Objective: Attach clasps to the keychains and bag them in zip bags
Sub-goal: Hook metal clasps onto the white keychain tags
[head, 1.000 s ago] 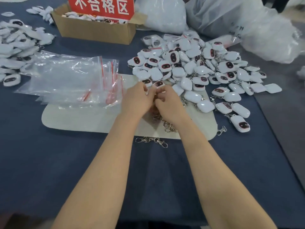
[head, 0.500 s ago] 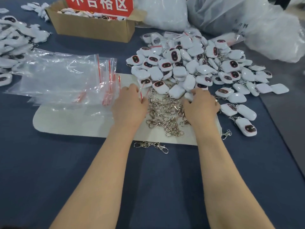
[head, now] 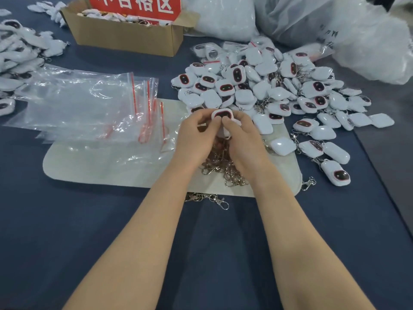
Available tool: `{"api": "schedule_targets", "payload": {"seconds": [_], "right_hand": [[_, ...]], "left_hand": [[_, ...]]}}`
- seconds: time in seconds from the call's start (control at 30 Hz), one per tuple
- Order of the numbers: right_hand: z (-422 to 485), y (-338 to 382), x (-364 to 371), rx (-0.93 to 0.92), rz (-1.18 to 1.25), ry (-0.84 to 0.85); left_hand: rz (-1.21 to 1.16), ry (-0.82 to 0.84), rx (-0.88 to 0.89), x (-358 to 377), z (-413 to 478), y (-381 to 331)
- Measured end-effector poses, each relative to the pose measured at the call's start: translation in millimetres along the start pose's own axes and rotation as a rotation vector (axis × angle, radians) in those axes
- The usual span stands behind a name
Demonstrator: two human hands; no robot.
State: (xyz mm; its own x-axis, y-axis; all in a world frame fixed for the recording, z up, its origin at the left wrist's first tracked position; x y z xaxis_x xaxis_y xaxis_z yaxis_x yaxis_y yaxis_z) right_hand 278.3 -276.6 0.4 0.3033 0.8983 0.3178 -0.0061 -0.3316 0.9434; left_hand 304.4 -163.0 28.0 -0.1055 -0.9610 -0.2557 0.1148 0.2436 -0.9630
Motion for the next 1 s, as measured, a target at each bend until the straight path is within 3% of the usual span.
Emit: {"api": "schedule_targets", "payload": {"seconds": [0.23,0.53,1.0], "right_hand": [[-0.4,13.2,-7.0,-0.108,-0.258,-0.025],[1.5,13.9,1.4,-0.162,-0.336,0.056],[1.6,10.0,-2.0,-0.116,-0.059,0.057]], "left_hand": [[0.006,-0.058,0.025,-6.7,4.9,3.2],[0.221,-0.108,0.166,1.1,0.5,-9.3],[0.208,-0.138,0.261,2.8,-7.2,-23.3]]}}
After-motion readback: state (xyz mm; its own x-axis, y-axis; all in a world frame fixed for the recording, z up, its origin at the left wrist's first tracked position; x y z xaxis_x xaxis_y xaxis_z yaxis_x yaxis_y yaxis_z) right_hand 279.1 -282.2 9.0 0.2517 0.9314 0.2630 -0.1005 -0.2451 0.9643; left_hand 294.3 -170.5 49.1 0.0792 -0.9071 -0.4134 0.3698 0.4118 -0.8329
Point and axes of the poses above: each hand's wrist, its own z-axis towards the middle knuckle, its own x-axis out of the palm, y = z × x, the point moved 10 cm from there along z, towards the middle knuckle, and after that the axes turned 6 degrees about z, right-handed, at the moved point
